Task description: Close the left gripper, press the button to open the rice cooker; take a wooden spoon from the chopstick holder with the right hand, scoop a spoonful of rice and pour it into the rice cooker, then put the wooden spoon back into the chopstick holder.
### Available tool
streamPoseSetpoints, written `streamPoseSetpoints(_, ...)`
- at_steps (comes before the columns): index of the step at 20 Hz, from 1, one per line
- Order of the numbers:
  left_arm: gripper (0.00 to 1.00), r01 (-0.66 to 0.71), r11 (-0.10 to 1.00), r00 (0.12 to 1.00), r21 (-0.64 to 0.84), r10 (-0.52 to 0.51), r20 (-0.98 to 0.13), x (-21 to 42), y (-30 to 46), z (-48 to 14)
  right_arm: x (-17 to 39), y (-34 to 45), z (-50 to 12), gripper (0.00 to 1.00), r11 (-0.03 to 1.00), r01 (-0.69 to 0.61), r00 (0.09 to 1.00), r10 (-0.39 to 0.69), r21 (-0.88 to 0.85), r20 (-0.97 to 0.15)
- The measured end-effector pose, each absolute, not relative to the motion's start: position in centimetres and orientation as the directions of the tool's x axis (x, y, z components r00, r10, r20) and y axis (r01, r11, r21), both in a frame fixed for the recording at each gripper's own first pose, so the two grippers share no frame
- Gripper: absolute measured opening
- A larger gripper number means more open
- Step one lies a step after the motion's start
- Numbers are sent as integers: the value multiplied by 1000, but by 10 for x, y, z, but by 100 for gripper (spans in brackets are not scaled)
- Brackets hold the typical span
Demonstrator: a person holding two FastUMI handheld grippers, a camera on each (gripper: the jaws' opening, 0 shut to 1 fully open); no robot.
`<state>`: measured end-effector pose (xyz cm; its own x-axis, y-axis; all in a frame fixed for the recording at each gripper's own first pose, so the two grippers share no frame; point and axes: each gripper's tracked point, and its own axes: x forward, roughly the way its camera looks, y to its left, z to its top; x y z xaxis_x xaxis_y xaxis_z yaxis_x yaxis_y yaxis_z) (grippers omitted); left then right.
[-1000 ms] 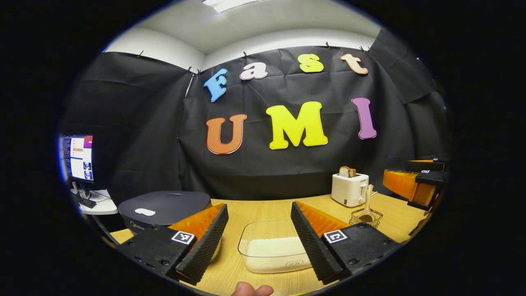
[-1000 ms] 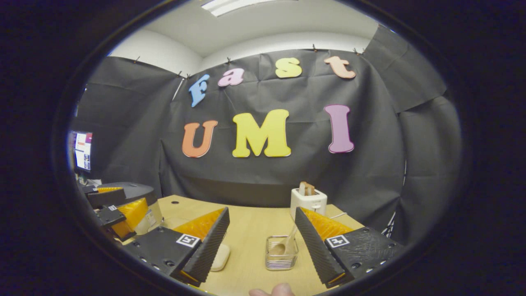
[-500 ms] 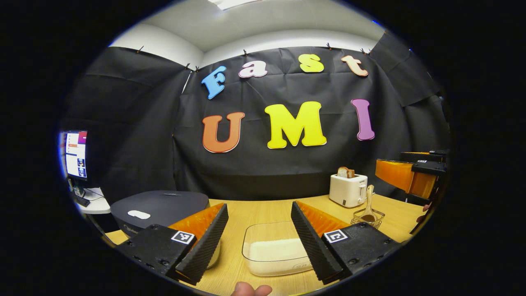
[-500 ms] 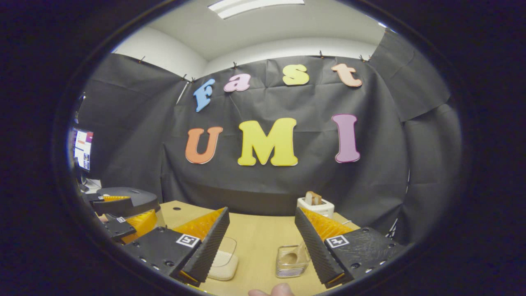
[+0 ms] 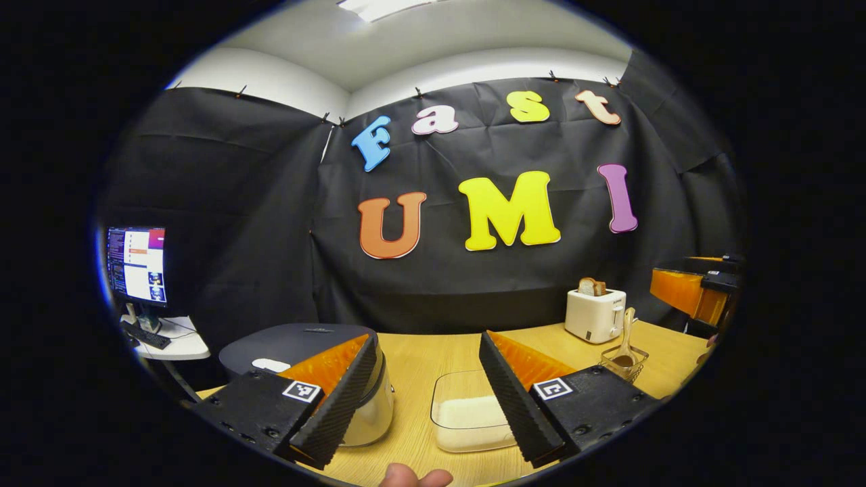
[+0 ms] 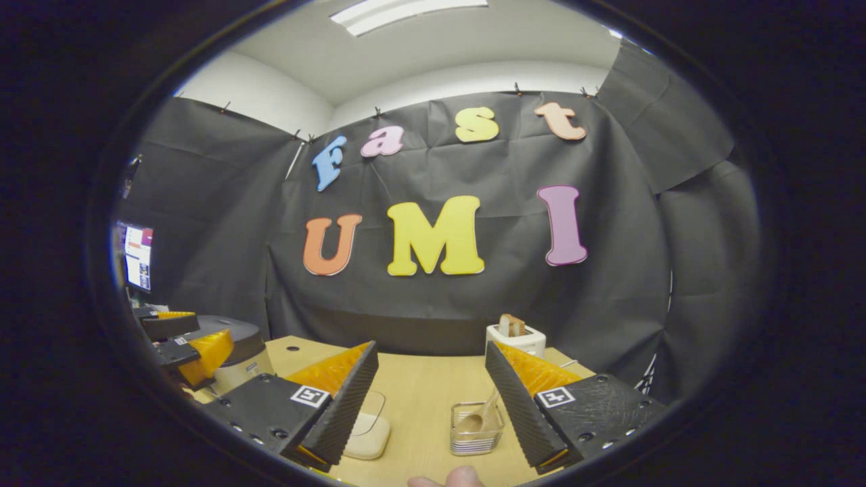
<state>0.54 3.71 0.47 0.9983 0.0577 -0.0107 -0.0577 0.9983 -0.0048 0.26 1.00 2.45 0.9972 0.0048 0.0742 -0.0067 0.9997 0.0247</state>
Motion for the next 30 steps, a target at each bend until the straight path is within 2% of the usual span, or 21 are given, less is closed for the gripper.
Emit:
streamPoseSetpoints(10,98,-149,989,989,10,149,-18,4,78,9,20,23,9,96,998,-50,998,49,43,37)
streamPoseSetpoints(15,88,-169,984,982,59,173,-80,7,125,18,29,25,-3,96,993,-78,997,76,89,23)
streamPoseSetpoints(16,80,-190,979,977,74,197,-88,6,140,23,31,24,-5,96,993,-81,997,79,88,19)
streamPoseSetpoints(17,78,-212,973,971,89,220,-92,6,153,30,32,23,-7,96,993,-85,996,84,81,11)
streamPoseSetpoints(18,71,-224,969,967,101,234,-102,7,162,33,32,21,-10,95,993,-89,996,89,76,4)
streamPoseSetpoints(19,71,-230,968,962,101,242,-128,8,170,34,33,18,-11,95,993,-89,996,89,78,3)
streamPoseSetpoints(20,63,-226,971,958,80,237,-165,11,175,30,33,15,-12,96,993,-85,996,85,84,2)
streamPoseSetpoints(23,50,-181,983,929,-17,165,-333,22,172,10,35,14,-11,95,992,-86,996,86,93,7)
streamPoseSetpoints(25,33,-202,979,891,-37,168,-421,28,185,-4,33,17,-9,95,990,-101,995,100,93,20)
streamPoseSetpoints(26,18,-202,979,866,-40,159,-474,26,189,-14,33,16,-8,95,991,-104,994,102,89,28)
streamPoseSetpoints(27,14,-202,978,835,-57,142,-532,23,188,-24,33,14,-7,95,992,-100,995,98,79,35)
streamPoseSetpoints(28,5,-202,976,815,-80,122,-567,22,189,-32,33,9,-8,96,994,-84,996,82,62,43)
streamPoseSetpoints(30,3,-192,976,778,-103,87,-623,16,191,-41,33,0,-9,95,998,-54,997,52,24,58)
